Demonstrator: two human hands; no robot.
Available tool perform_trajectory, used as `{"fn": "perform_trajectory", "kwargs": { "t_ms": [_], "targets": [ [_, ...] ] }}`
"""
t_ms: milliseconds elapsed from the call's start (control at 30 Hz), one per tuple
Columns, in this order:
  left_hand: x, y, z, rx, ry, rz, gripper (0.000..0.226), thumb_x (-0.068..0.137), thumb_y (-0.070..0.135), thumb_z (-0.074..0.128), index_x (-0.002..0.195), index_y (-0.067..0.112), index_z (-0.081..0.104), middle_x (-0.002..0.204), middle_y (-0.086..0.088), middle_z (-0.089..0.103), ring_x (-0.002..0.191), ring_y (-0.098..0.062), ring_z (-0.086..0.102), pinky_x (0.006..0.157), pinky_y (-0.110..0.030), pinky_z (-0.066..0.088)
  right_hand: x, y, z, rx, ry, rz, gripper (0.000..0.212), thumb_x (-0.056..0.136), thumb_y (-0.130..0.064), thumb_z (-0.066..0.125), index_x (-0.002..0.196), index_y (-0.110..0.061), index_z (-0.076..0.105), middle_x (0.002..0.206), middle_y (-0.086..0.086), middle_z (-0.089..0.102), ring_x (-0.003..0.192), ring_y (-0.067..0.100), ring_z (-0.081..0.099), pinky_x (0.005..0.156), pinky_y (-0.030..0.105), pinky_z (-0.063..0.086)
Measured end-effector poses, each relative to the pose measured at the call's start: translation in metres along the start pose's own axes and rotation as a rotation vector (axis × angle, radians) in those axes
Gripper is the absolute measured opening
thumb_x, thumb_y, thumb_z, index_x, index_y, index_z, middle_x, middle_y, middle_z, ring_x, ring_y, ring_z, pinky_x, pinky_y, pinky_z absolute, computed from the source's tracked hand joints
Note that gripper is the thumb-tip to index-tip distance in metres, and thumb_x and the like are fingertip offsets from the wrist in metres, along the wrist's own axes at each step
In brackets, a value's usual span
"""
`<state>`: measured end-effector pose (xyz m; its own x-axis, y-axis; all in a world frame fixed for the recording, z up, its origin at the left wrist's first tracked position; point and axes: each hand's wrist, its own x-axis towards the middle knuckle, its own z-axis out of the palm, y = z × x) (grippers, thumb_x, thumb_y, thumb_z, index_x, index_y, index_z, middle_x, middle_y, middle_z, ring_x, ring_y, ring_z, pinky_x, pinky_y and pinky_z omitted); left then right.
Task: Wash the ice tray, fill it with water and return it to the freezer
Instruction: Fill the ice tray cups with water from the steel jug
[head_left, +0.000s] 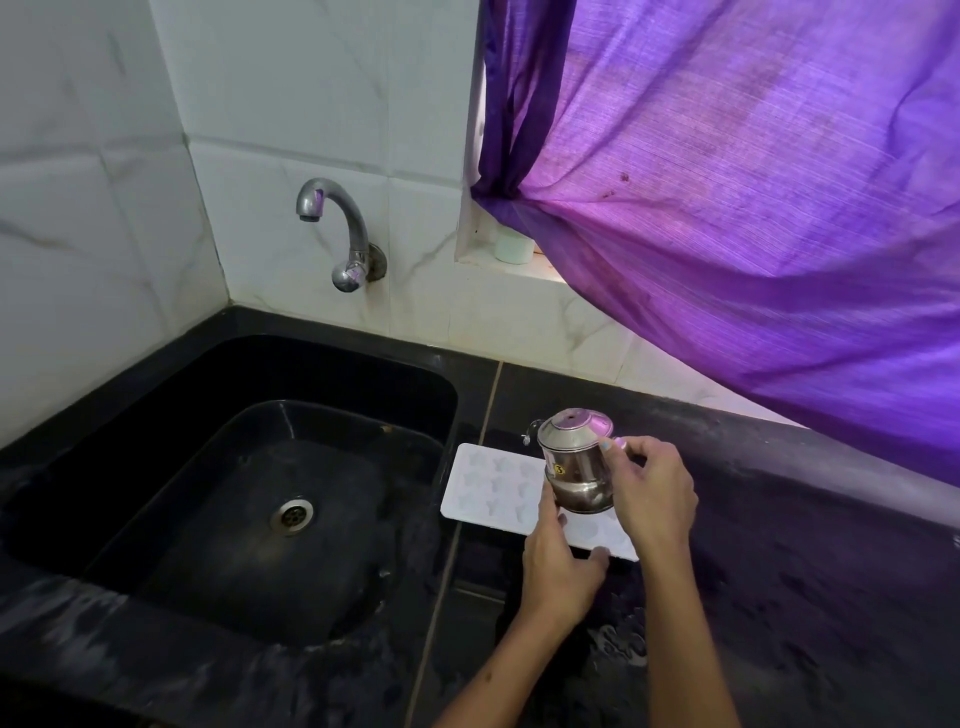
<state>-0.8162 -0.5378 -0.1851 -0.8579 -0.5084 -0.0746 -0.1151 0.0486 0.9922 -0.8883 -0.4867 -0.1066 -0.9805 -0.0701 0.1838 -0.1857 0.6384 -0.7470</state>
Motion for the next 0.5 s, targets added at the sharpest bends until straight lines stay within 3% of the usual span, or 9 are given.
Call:
{"fn": "perform_trajectory", "kwargs": {
  "t_ms": [267, 500],
  "targets": [
    [0.0015, -0.0017, -0.0005, 0.000, 0.009, -0.004, 0.089, 0.075, 0.010, 0.069, 0.148, 0.032, 0.024, 0.124, 0.011, 0.056, 0.123, -0.006, 0.048, 0.103, -0.029, 0.045, 0.0009, -0.0018, 0.0047, -0.043, -0.007, 0.003, 0.023, 0.091, -0.044, 0.057, 0.094, -0.023, 0.066, 0.107, 0.004, 0.065, 0.092, 0.026, 0.060, 0.073, 0.031, 0.036],
    [0.0028, -0.0024, -0.0033, 0.005, 0.010, 0.002, 0.088, 0.077, 0.007, 0.069, 0.148, 0.031, 0.023, 0.121, 0.013, 0.054, 0.117, 0.000, 0.048, 0.090, -0.010, 0.043, 0.0012, -0.0020, 0.0104, -0.086, -0.004, -0.015, 0.024, 0.091, -0.044, 0.057, 0.094, -0.022, 0.066, 0.107, 0.004, 0.065, 0.091, 0.028, 0.062, 0.072, 0.033, 0.039]
  ]
}}
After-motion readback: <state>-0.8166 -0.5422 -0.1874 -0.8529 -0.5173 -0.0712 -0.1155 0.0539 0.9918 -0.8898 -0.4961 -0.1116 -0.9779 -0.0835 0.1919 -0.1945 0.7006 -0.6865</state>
